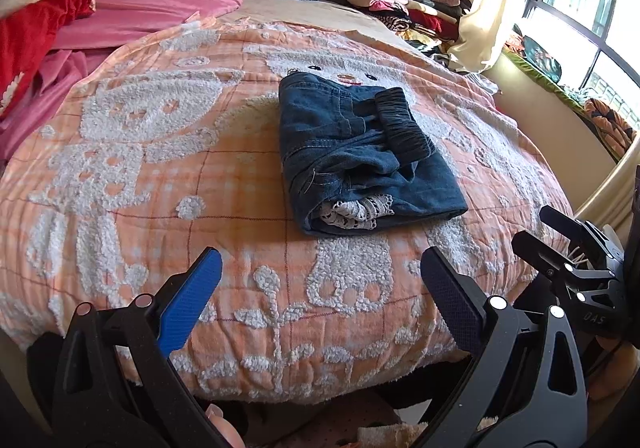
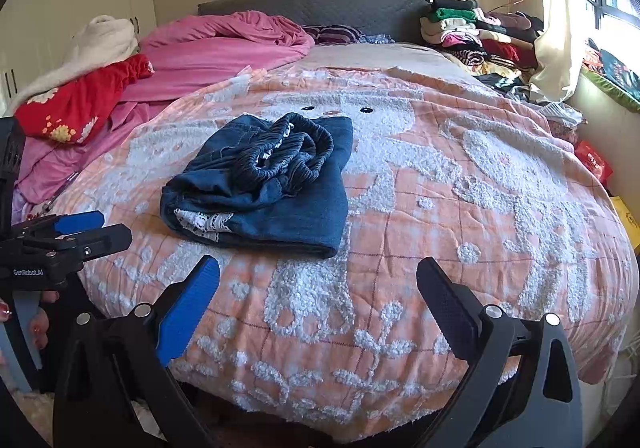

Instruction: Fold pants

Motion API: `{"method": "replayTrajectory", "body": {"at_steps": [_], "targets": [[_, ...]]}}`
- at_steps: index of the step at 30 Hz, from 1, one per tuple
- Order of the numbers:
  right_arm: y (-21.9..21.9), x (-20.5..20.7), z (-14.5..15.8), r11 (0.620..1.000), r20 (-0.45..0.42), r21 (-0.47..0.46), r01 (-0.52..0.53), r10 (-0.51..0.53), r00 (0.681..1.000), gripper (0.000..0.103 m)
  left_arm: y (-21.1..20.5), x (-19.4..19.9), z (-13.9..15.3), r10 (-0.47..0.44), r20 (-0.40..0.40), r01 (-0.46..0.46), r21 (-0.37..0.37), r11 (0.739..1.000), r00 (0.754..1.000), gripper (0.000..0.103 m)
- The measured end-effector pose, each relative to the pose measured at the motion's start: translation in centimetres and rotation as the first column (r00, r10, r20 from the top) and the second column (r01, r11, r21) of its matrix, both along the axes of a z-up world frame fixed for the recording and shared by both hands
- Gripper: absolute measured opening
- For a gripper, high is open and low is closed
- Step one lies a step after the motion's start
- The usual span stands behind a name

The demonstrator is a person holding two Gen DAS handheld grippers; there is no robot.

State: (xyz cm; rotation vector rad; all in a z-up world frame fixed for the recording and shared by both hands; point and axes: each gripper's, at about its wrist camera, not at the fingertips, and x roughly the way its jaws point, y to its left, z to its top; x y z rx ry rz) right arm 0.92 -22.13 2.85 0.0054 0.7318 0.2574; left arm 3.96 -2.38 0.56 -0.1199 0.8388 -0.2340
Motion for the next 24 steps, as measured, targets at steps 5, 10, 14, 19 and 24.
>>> {"method": "replayTrajectory", "body": {"at_steps": [5, 10, 14, 19, 24], "targets": [[-0.03, -0.07, -0.01, 1.000, -0.001, 0.000, 0.008, -0.008, 1.000, 0.098, 0.03, -0.02, -0.03, 0.012, -0.002, -0.012, 0.008, 1.000, 1.000, 0.093], [0.02, -0.11, -0.11, 1.000, -0.007, 0.005, 0.015, -0.015, 1.000, 0.098, 0.15, -0.19, -0.01, 0.016, -0.005, -0.016, 0.008, 1.000, 1.000, 0.093], [0.10, -0.18, -0.04, 1.000, -0.008, 0.003, 0.016, -0.016, 1.000, 0.098, 0.18, -0.29, 0.05, 0.015, -0.006, -0.015, 0.007, 1.000, 1.000, 0.093], [0.19, -0.32, 0.07, 1.000, -0.002, 0.000, 0.016, -0.016, 1.000, 0.098, 0.22, -0.38, 0.08, 0.016, -0.009, -0.016, 0.008, 1.000, 1.000, 0.093], [0.15, -0.41, 0.18, 1.000, 0.001, 0.000, 0.024, -0.024, 1.000, 0.098, 0.24, -0.42, 0.14, 0.016, -0.008, -0.016, 0.008, 1.000, 1.000, 0.093]]}}
